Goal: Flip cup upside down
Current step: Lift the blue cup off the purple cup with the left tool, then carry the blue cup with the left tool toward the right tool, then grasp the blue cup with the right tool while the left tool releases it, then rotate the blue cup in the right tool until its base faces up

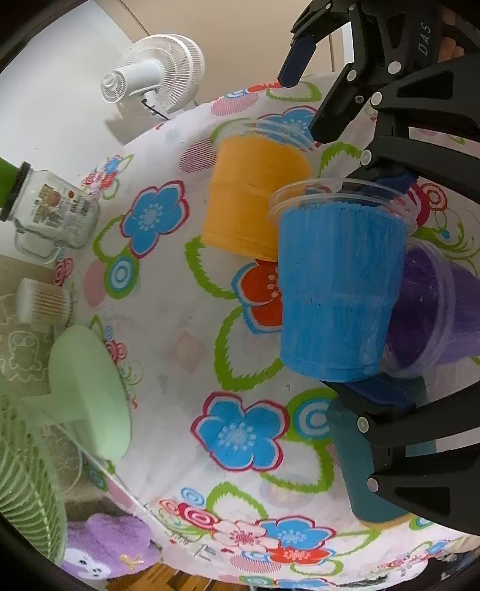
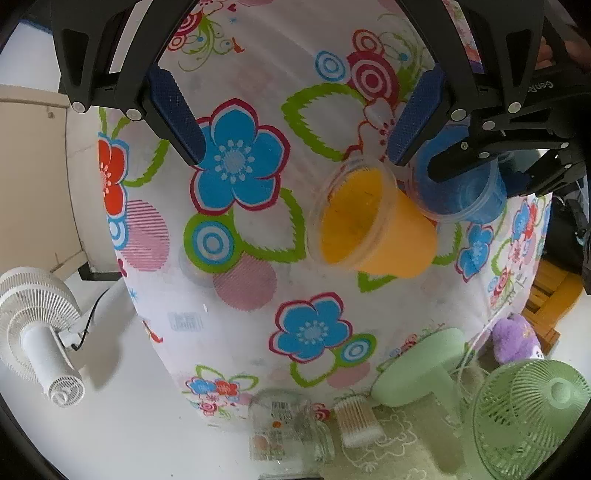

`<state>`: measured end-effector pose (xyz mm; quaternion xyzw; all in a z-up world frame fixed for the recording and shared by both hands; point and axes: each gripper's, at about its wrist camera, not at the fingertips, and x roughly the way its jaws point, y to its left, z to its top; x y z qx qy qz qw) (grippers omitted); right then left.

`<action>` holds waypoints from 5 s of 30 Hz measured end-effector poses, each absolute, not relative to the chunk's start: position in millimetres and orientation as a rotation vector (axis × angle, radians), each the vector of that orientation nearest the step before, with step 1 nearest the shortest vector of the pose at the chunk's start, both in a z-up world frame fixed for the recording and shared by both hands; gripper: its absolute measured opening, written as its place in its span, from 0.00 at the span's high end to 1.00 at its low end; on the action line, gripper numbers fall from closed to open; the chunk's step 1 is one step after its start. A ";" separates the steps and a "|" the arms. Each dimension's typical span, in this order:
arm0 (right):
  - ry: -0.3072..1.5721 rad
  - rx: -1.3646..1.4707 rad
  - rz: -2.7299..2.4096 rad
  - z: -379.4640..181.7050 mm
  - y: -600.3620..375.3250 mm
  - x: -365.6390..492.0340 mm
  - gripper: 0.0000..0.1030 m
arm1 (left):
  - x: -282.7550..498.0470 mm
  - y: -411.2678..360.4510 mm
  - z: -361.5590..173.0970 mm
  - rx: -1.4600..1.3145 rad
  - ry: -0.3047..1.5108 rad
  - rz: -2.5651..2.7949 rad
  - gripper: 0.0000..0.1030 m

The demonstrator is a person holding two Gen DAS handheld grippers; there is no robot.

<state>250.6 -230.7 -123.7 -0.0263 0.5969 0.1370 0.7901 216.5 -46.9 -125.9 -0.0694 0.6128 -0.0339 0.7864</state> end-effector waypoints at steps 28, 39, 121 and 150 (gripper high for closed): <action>1.161 -0.076 0.330 -57.0 -209.8 142.9 0.03 | 124.6 -51.1 -59.6 0.178 1.206 -0.257 0.22; 1.192 -0.040 0.238 -73.2 -186.9 79.8 0.03 | 72.8 -61.3 -74.0 0.355 1.191 -0.517 0.22; 1.392 -0.633 0.702 -145.1 -16.5 73.1 0.14 | -4.2 69.9 -152.4 -0.249 1.374 0.108 0.10; 1.393 -0.585 0.672 -135.5 -18.8 81.9 0.38 | 14.9 72.0 -138.3 -0.189 1.371 0.092 0.10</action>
